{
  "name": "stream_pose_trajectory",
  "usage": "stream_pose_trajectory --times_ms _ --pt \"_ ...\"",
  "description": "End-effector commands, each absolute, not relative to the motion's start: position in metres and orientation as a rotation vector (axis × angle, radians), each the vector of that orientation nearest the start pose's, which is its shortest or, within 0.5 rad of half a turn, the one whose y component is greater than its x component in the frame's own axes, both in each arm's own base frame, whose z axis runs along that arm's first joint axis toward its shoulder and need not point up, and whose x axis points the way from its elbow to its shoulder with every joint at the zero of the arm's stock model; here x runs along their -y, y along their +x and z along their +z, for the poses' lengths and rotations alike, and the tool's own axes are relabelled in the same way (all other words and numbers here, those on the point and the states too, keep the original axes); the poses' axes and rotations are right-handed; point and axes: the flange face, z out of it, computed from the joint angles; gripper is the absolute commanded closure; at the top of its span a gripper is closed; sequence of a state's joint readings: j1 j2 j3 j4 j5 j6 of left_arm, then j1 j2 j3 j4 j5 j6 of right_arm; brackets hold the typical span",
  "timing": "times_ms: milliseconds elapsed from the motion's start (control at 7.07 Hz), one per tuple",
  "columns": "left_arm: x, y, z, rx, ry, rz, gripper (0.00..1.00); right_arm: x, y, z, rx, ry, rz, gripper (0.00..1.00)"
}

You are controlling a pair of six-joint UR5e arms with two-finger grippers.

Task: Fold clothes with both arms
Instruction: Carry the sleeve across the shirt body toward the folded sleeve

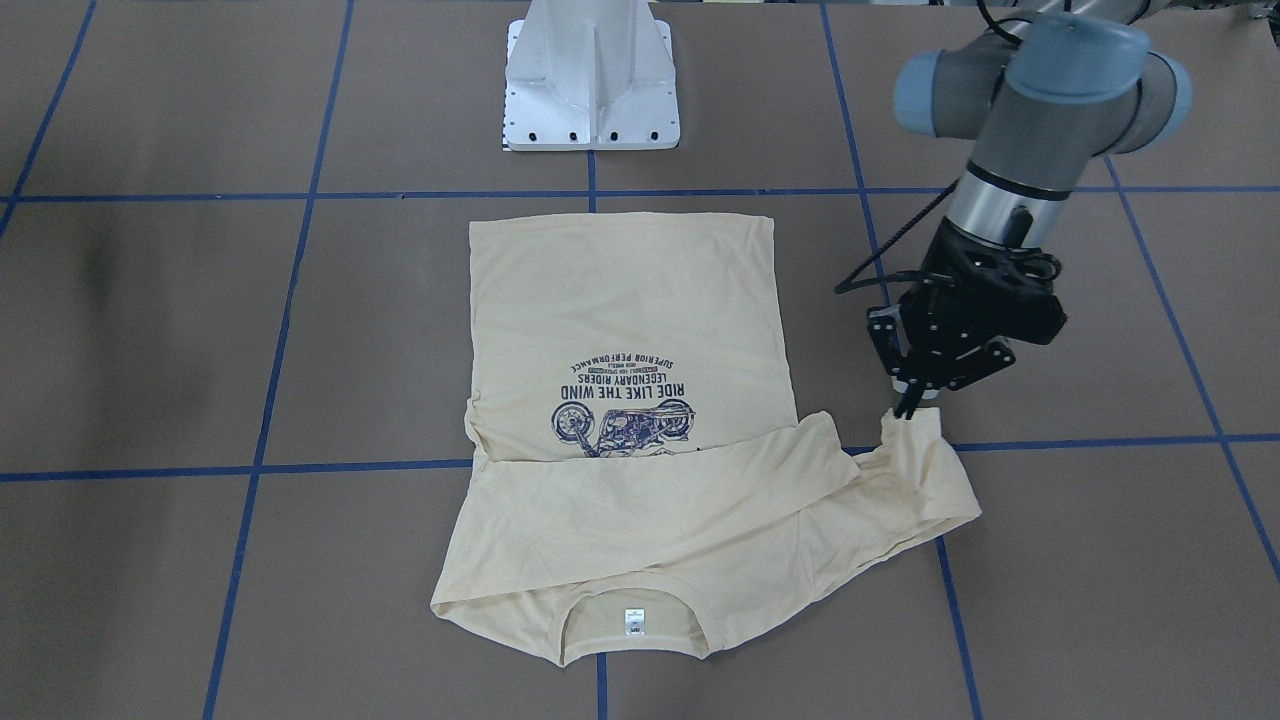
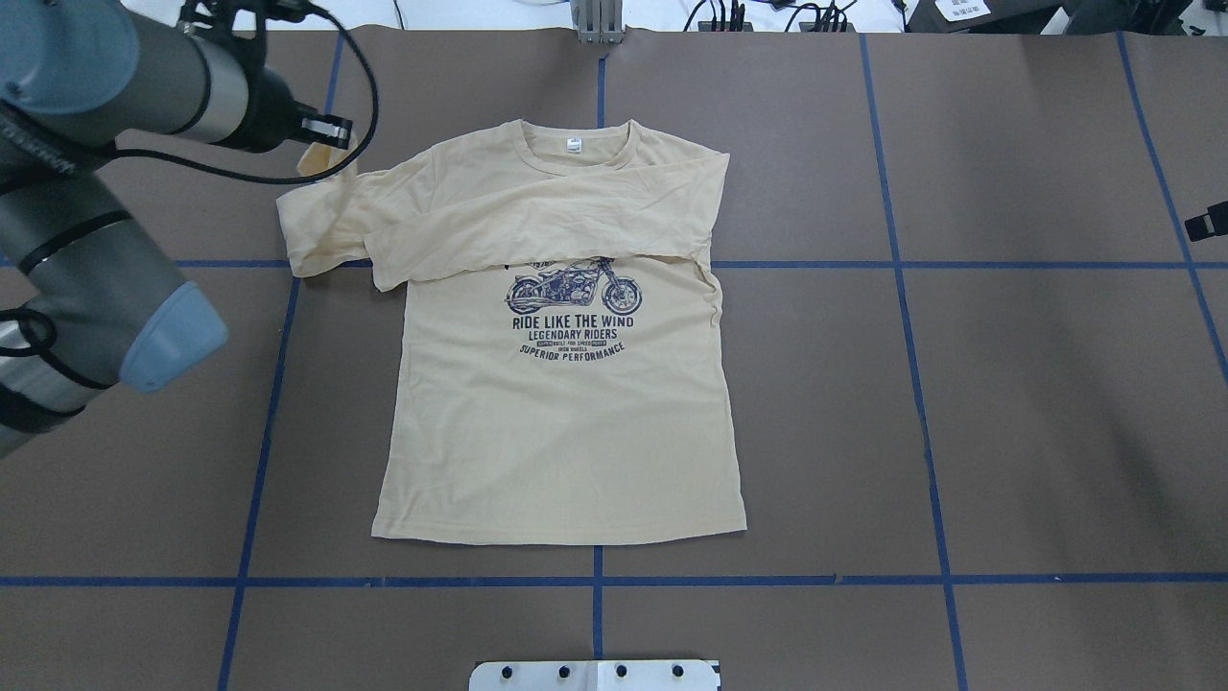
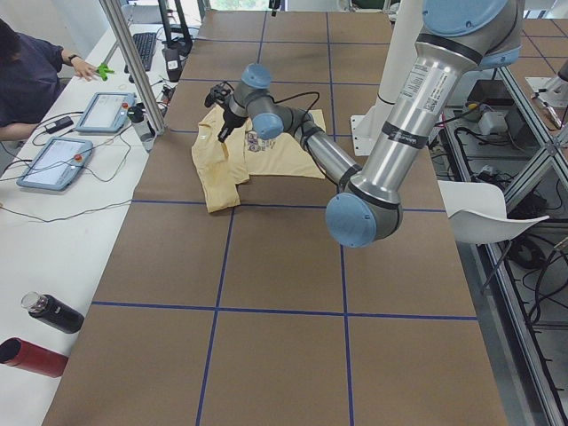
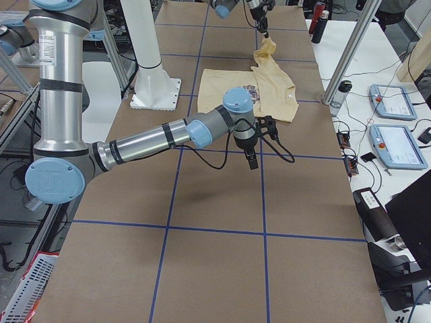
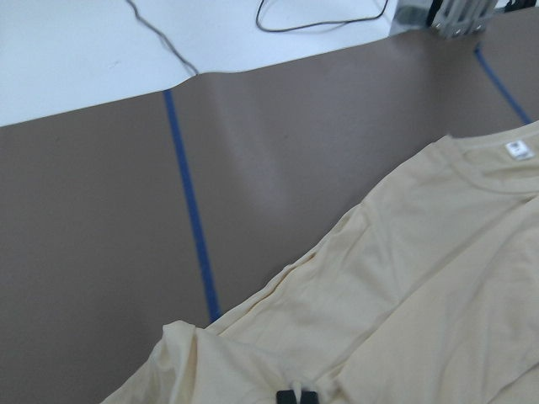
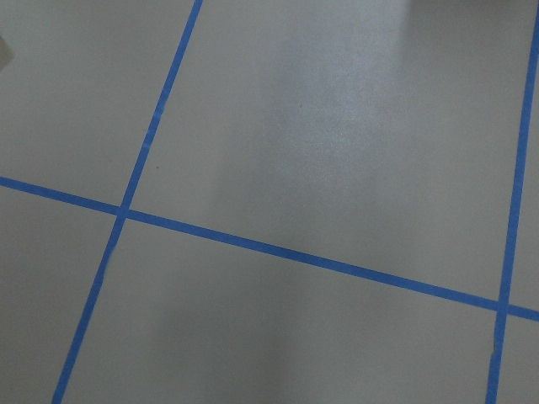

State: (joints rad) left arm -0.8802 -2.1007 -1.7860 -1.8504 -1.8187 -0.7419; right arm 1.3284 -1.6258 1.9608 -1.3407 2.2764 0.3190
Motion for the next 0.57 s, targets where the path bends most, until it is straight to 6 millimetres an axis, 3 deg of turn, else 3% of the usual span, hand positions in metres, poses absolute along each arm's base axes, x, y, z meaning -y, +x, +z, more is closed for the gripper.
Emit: stream_pose_trajectory --times_ms 0,141,424 --pt "0.559 0.357 0.136 -0.856 0.600 0.095 1.00 0.476 -0.047 0.468 0.809 0.330 -0.128 0.00" --pt "0.566 0.393 0.096 -0.830 0.566 0.029 1.00 0.476 -0.047 0.468 0.809 0.330 -0.128 0.00" --pt "0.586 0.528 0.001 -0.794 0.434 -0.117 1.00 0.476 -0.047 0.468 0.809 0.330 -0.128 0.00"
